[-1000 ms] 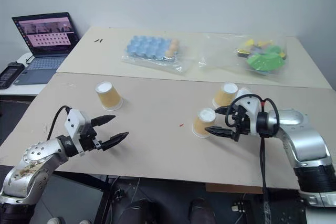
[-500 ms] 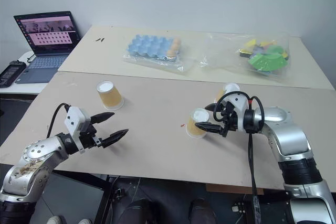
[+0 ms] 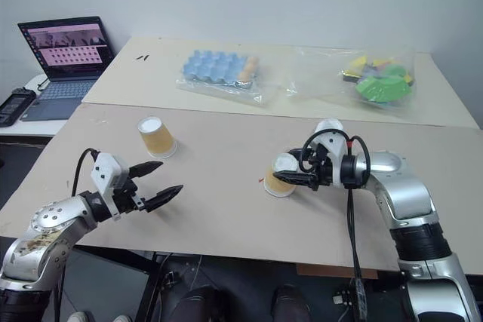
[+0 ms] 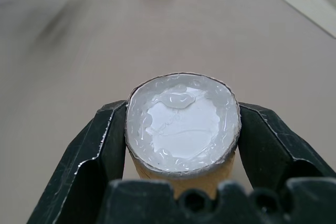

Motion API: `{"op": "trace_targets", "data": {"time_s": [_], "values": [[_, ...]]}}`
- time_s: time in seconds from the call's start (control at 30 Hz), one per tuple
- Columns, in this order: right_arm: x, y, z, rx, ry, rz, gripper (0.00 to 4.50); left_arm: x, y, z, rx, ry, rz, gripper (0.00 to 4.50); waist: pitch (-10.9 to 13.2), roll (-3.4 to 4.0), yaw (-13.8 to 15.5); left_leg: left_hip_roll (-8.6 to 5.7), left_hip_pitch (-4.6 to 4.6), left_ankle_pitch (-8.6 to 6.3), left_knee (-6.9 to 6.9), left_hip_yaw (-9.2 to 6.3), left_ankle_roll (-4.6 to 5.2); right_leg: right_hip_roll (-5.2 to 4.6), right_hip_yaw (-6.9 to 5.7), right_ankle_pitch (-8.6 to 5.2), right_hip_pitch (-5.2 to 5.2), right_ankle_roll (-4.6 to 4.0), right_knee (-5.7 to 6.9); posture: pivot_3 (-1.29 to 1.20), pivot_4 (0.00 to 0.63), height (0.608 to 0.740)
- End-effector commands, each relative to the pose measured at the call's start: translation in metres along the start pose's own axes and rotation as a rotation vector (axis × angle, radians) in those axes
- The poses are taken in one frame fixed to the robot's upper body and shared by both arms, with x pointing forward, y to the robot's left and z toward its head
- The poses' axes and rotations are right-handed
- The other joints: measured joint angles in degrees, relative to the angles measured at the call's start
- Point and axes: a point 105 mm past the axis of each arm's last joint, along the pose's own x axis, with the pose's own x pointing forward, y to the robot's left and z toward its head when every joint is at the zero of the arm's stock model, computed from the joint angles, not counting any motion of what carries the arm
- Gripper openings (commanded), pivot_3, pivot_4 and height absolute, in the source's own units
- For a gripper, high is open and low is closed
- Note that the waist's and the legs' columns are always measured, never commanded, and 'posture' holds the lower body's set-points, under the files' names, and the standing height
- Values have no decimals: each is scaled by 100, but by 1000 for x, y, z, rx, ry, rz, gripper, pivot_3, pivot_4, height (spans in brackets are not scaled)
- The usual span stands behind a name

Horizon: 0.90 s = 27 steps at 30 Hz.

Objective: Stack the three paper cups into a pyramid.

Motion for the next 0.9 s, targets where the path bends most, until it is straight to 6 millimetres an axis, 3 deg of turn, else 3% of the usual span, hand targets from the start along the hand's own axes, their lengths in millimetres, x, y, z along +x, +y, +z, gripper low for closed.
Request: {"op": "trace_targets", "data": {"time_s": [0.03, 0.17, 0.3, 0.53, 0.6, 0.67, 0.8, 0.9], "values": [[20, 0, 32, -69, -67, 38, 2809, -1, 0, 11, 38, -28, 10, 4500, 0, 0, -54, 0, 0, 0, 0, 0, 0, 0, 0, 0, 0, 0, 1, 0, 150, 733], [60, 5, 41, -91, -70, 102, 2809, 0, -2, 10, 34, -26, 8, 4500, 0, 0, -99, 3, 4, 1, -2, 2, -3, 5, 0, 0, -1, 0, 3, 0, 150, 733], [89, 8, 37, -92, -54, 146, 2809, 0, -3, 10, 32, -26, 9, 4500, 0, 0, -47, -1, -6, 2, -3, 2, -3, 4, -5, 0, -6, 0, 2, 0, 150, 733], [104, -1, 28, -91, -29, 135, 2809, -2, -5, 10, 31, -22, 18, 4500, 0, 0, -67, -2, -12, 2, -2, -3, -3, 3, -21, 0, -3, 0, 3, 0, 150, 733], [101, -2, 30, -84, -45, 139, 3808, -3, -6, 11, 31, -24, 18, 4500, 0, 0, -77, -1, -8, 2, -2, -3, -4, 4, -21, 0, -1, 0, 3, 0, 150, 733], [94, -3, 39, -102, -78, 118, 4260, -3, -7, 11, 31, -23, 20, 4500, 0, 0, -78, -1, -7, 2, -2, -2, -5, 3, -18, 0, -2, 0, 3, 0, 150, 733], [61, 1, 55, -123, -142, 94, 4403, -4, -6, 10, 30, -19, 20, 4500, 0, -1, -41, 0, -13, 2, -3, -5, -5, 3, -20, 0, -5, 0, 3, 0, 150, 733], [19, 4, 63, -80, -194, 40, 4403, -5, -6, 9, 29, -14, 16, 4500, 0, -1, -2, -1, -21, 1, -4, -12, -4, 0, -28, 0, -4, 0, 3, 0, 150, 733]]}}
